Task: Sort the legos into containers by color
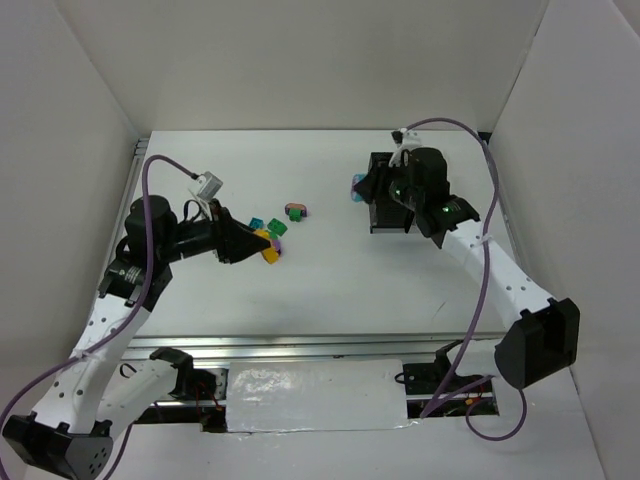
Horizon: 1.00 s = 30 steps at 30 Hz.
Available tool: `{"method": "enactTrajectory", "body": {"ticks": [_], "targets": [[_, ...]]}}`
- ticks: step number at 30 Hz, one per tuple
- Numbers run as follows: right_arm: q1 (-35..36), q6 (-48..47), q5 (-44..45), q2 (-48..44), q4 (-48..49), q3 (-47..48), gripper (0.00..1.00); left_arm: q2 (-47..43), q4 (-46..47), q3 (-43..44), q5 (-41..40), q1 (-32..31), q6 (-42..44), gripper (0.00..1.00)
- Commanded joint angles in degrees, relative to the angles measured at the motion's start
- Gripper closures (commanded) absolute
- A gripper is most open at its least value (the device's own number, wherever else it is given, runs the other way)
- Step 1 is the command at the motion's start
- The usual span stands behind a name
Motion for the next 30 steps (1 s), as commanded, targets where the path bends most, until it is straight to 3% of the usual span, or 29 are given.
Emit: {"method": "enactTrajectory", "body": {"ticks": [1, 4, 12, 22, 27, 28, 29, 30], "targets": [[-0.69, 0.20, 43.34, 4.28, -4.45, 4.35, 1.00, -2.10, -9.64, 2.60, -23.28, -0.16, 4.30, 1.00], [-0.78, 0.37, 50.77, 8.15, -1.82, 4.61, 1.00, -2.36, -11.14, 2.25, -24.41, -0.16, 5.18, 1.00], [-0.78, -1.21, 58.71, 14.04, 3.64, 4.61, 1.00, -3.16, -9.65, 1.28, -21.77, -0.24, 5.00, 1.00], [-1.31, -2.00, 54.58, 18.26, 6.10, 4.97, 0.81, -2.72, -8.60, 0.93, -19.39, -0.24, 5.09, 1.00], [-1.40, -2.27, 53.70, 18.70, 5.84, 6.11, 0.64, -2.28, -8.51, 1.02, -18.51, -0.24, 5.00, 1.00], [-1.40, -2.18, 53.61, 18.70, 5.67, 6.20, 0.54, -2.28, -8.51, 0.93, -18.51, -0.24, 5.00, 1.00], [-1.40, -2.18, 53.53, 18.53, 4.97, 6.28, 0.29, -2.28, -8.59, 1.02, -18.43, -0.24, 5.00, 1.00], [-1.31, -1.49, 53.61, 18.00, 4.61, 6.28, 0.21, -2.28, -8.68, 1.02, -18.34, -0.16, 5.09, 1.00]]}}
